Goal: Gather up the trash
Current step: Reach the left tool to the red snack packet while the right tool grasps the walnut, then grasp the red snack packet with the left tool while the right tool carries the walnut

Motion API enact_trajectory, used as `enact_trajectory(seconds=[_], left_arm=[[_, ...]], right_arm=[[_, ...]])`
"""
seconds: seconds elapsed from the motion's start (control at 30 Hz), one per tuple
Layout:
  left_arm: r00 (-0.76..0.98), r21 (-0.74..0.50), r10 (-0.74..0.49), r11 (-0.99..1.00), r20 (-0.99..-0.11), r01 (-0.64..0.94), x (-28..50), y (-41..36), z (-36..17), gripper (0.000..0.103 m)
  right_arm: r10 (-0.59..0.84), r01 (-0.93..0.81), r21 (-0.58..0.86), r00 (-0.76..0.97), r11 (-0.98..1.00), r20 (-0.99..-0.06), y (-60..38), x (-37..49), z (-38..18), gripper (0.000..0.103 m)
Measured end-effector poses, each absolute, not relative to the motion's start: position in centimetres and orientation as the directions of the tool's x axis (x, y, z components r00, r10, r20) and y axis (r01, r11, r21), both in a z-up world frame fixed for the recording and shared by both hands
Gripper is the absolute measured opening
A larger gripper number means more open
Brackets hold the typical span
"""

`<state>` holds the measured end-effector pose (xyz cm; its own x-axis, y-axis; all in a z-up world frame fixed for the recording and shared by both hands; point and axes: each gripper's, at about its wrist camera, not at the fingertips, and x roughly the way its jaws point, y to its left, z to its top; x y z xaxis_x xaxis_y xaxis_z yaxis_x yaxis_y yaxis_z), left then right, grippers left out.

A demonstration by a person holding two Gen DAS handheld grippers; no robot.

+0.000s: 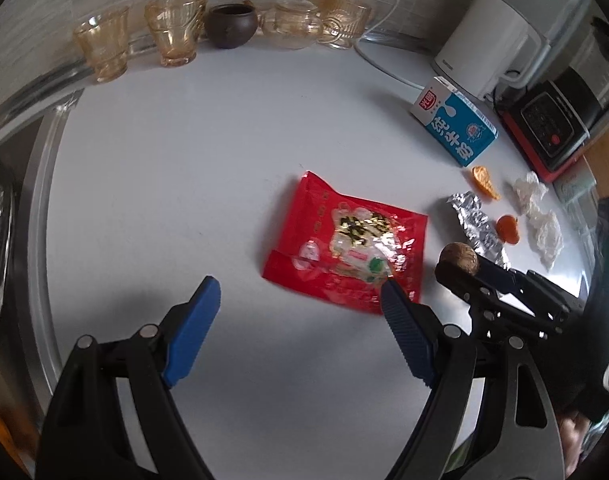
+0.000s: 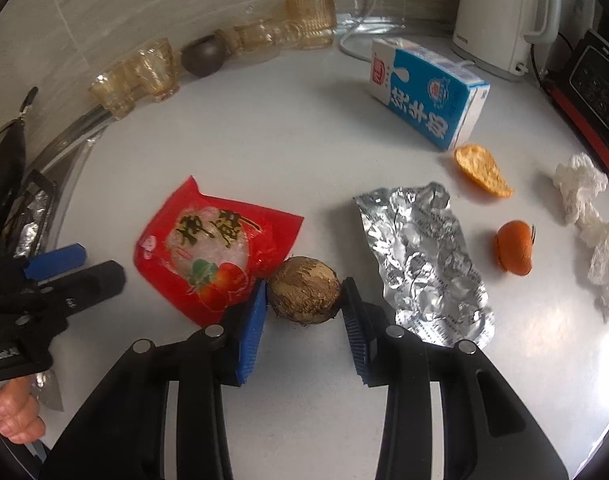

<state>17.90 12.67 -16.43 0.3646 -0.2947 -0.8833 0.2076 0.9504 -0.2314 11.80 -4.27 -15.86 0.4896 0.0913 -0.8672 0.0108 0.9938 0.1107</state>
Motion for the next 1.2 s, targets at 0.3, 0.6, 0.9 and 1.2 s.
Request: enact_trajectory(seconds=[0.3, 0.6, 0.9, 1.2], left_arm=[[0.321, -0.187, -0.121, 0.965, -0.939, -0.186, 17.8, 8.5, -16.7, 0.079], [0.268, -0.214, -0.056, 0.765, -0.962, -0.607, 20.1, 6.5, -17.9, 0.079], [0.193, -0.098, 0.062, 0.688, -0.979, -0.719, 21.6, 5.5, -19.9, 0.079], [0.212, -0.063, 0.136, 0.684, -0.968, -0.726, 21.8, 4.2, -19.7, 0.053]], right_arm=[[0.16, -0.168, 0.082, 0.526, 0.982, -0.835, -8.7, 11.5, -13.2, 0.038], [0.305, -0.342, 0.131, 0.526, 0.93, -0.794, -12.6, 12.6, -12.2, 0.038], [0.383, -0.387, 0.193, 0.506, 0.901, -0.773, -14.4, 13.5, -12.8, 0.038], [0.413, -0.413, 0.214, 0.486, 0.885, -0.77, -15.5, 13.6, -13.2, 0.038]])
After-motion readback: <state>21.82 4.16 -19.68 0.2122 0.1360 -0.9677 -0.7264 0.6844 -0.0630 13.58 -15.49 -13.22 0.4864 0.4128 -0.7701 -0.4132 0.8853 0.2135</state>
